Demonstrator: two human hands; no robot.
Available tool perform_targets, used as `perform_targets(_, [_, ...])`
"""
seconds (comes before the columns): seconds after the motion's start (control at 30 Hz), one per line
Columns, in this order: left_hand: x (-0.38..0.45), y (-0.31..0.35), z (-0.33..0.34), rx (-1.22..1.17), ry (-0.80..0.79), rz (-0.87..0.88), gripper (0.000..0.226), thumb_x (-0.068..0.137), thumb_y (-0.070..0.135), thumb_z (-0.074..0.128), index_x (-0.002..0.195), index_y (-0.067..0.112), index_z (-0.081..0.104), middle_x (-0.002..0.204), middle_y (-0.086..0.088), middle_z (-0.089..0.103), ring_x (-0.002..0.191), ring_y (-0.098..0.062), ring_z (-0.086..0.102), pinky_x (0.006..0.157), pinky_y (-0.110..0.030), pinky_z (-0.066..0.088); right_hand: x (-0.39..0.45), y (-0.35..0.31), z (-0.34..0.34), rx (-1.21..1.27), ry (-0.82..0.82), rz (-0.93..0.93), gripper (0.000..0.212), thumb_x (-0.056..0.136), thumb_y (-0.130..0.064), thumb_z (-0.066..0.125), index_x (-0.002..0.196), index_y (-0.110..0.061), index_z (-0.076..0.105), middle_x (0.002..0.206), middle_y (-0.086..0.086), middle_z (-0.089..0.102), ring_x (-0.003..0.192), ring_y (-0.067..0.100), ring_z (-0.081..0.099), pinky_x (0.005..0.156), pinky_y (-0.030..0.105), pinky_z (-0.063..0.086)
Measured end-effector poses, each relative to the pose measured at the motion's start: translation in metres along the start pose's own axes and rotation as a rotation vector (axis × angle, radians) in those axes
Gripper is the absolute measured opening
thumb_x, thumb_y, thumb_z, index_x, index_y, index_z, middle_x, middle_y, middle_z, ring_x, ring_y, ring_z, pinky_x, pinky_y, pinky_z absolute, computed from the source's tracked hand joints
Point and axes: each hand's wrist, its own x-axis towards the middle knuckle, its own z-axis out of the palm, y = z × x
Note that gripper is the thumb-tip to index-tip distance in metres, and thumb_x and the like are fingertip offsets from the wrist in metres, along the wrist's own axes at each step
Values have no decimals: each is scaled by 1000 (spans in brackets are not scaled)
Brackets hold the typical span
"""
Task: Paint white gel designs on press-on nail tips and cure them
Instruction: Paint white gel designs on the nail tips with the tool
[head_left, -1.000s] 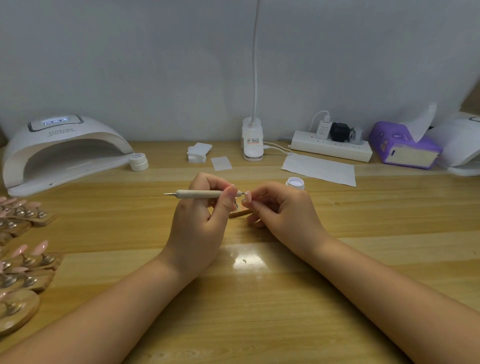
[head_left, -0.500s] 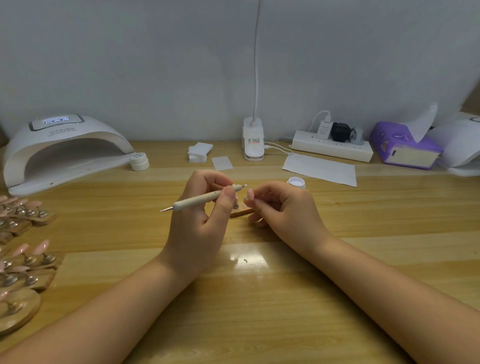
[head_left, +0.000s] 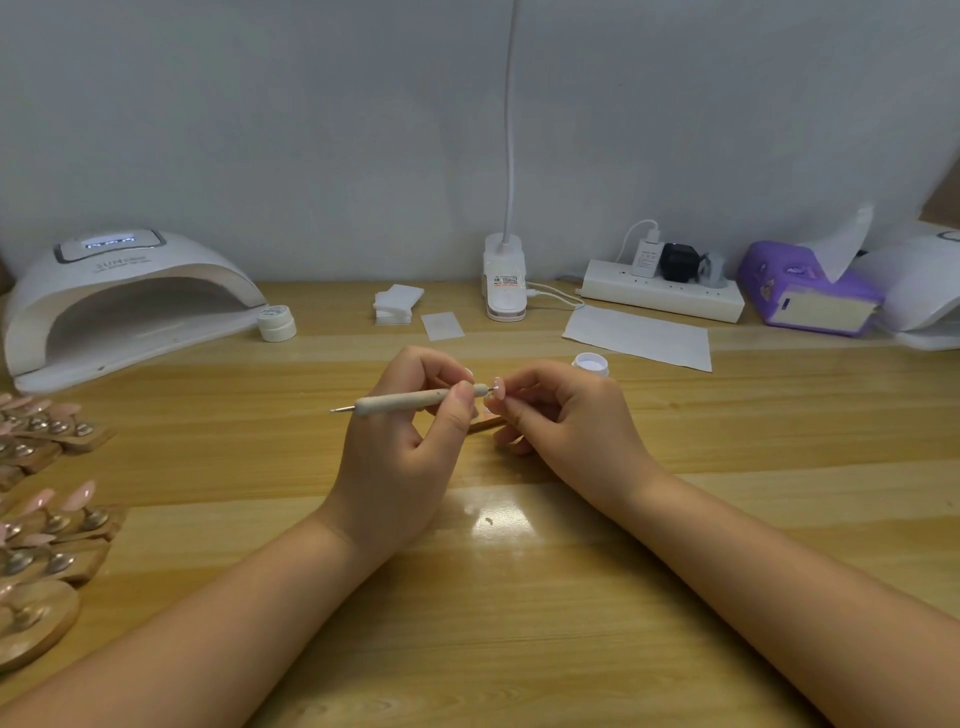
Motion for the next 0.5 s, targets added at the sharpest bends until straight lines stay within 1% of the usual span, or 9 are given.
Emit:
perform_targets(0.07, [0,0,0,-3,2,-6,3,89,15,54,88,16,56,77,-2,62,73,-11,62,68,-25,50,0,0,0,18,1,-7,8,87,-9,68,90,-17,68,82,-8,70,66,12,71,61,27,58])
perform_targets(0.2, [1,-1,0,11,-4,-16,2,89,16,54,88,16,56,77,-4,63,75,-16,62,70,-33,51,1,0,1,18,0,-21,8,87,-9,68,91,-16,68,81,-11,69,65,10,71,60,25,58])
perform_targets(0.3, [1,-1,0,23,-9,-19,4,89,17,54,90,14,56,78,-3,63,75,-15,62,70,-34,52,1,0,0,10,-5,-21,9,87,-10,68,91,-18,68,81,-11,69,66,11,71,61,26,59])
perform_targets(0.5, [1,0,0,35,-16,-15,4,89,17,53,90,14,56,78,-3,63,75,-13,63,69,-30,52,0,1,0,-5,-2,-15,8,88,-12,68,92,-18,68,83,-5,71,66,11,71,62,34,60])
